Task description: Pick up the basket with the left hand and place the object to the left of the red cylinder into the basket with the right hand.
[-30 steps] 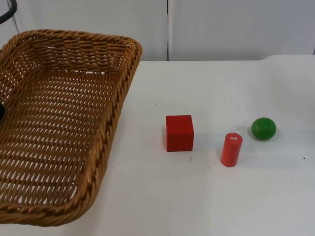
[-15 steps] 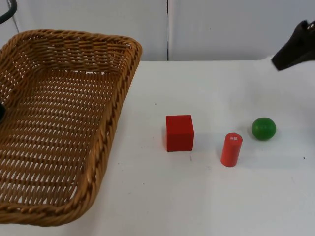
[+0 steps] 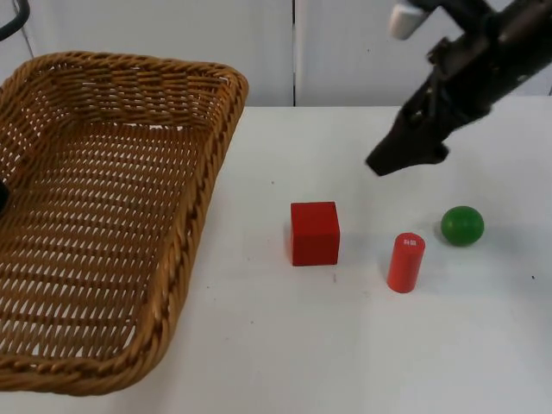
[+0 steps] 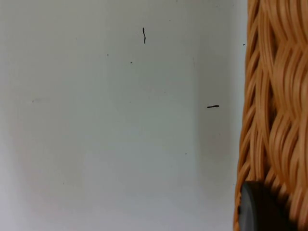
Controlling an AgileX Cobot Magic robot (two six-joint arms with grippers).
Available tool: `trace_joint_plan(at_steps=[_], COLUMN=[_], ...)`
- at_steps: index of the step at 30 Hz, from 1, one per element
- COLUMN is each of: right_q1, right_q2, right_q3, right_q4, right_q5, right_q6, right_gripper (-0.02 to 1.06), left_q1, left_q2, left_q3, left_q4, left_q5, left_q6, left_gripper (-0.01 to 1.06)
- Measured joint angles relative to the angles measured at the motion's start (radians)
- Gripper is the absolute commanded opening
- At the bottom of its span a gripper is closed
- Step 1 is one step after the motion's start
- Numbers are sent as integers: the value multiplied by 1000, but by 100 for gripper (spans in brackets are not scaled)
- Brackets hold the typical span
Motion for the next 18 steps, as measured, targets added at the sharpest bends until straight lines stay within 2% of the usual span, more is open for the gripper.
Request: trace_joint_plan(at_steps=[7, 18], right_q1=[54, 108], right_q2=[103, 197], right_q3=[-110, -153], right_q4=[3, -14], right_q5=[59, 80], right_q6=[-55, -156], right_gripper=[105, 105], left_q1=[0, 0], left_q2=[0, 0], left_q3=[0, 0], left_q4=[0, 0], left_q5=[0, 0], left_q6=[0, -8], left_gripper=[0, 0])
